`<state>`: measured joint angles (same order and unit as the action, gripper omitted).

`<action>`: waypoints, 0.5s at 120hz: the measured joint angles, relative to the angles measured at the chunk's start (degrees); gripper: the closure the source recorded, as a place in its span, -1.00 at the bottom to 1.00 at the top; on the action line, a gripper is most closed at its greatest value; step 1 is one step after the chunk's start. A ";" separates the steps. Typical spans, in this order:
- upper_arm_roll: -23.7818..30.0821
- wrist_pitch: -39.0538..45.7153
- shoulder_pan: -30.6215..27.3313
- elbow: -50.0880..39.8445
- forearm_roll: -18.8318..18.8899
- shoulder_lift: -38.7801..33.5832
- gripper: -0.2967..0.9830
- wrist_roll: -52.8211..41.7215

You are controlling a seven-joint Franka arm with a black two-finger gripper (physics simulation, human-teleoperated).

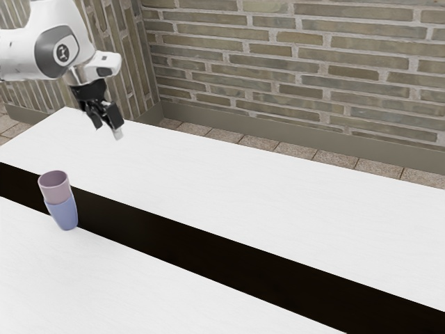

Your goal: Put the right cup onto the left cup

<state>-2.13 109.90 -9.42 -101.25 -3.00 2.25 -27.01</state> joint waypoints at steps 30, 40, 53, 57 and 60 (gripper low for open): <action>0.03 -6.62 5.93 9.21 0.21 0.69 -0.53 2.80; 0.03 -8.16 6.46 9.56 0.02 0.24 -0.53 3.71; 0.01 -9.41 6.18 9.63 -0.04 -0.06 -0.53 4.73; 0.01 -9.67 5.97 9.63 -0.05 -0.08 -0.53 5.01; -0.01 -9.84 5.81 9.64 -0.05 -0.09 -0.54 5.20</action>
<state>-2.14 100.06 -3.62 -91.61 -3.05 2.16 -21.80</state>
